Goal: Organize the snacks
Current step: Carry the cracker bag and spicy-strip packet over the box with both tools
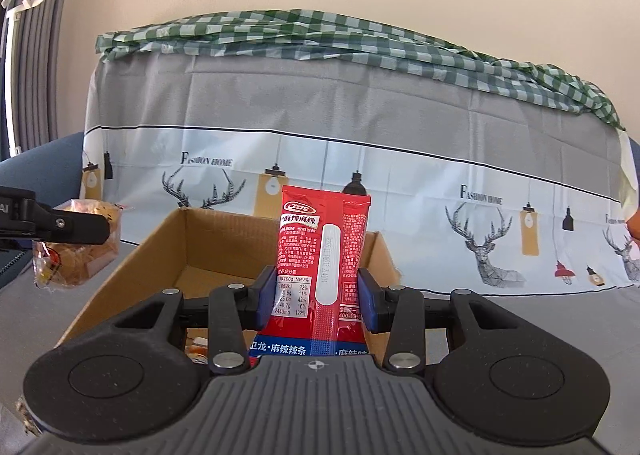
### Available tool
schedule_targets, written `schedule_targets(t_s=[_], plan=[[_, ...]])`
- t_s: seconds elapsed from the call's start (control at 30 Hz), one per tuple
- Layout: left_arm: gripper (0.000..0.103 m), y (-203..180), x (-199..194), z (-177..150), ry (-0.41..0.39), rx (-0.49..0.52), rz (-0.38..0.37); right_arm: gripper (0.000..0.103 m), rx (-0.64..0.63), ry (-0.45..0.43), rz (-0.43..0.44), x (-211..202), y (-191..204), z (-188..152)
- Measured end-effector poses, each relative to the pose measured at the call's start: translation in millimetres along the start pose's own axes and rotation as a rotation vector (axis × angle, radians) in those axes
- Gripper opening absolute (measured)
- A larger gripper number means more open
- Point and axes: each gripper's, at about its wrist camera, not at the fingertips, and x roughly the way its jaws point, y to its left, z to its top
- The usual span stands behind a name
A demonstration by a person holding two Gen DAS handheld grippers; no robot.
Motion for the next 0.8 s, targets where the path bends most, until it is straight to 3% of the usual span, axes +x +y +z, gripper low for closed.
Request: schedule_targets(t_s=[0.3,0.8], plan=[[0.060,-5.9,11.7,-5.4,0.026,0.008,-0.028,0.044,0.021,0.020,-0.045,5.2,-16.6,-4.0],[0.060,-4.8,16.3,-4.7,0.037,0.004,-0.041,0.044,-0.036,0.014,-0.015,10.7,10.4,-0.7]])
